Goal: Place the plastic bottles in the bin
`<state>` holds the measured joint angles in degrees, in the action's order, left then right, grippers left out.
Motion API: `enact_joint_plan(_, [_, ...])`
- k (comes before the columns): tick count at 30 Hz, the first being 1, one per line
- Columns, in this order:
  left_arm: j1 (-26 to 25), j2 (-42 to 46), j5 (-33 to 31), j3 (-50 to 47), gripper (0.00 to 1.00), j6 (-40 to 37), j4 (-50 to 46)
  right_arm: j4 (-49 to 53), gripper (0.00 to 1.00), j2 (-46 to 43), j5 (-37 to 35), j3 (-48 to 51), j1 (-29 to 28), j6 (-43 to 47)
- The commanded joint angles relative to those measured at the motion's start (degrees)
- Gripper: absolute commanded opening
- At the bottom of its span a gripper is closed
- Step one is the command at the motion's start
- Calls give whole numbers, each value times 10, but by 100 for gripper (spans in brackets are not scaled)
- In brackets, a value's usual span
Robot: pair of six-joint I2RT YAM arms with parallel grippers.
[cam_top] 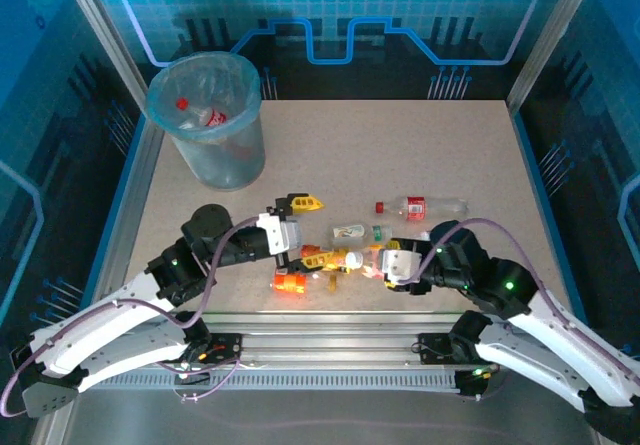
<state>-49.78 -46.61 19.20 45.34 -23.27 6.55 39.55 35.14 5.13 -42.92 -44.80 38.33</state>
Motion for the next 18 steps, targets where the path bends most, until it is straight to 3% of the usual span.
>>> enact_joint_plan(1, [-1, -10, 79, 39, 83, 58, 72, -102, 52, -5, 103, -47, 7, -52])
enact_joint_plan(8, [-4, -35, 162, 72, 77, 92, 74, -124, 51, 62, 204, -133, 3, -93])
enact_joint_plan(14, [-3, -39, 190, 71, 72, 123, 114, -151, 54, 90, 206, -135, -21, -98])
enact_joint_plan(18, [-3, -59, 217, 86, 66, 138, 93, -154, 54, 111, 191, -141, -33, -102])
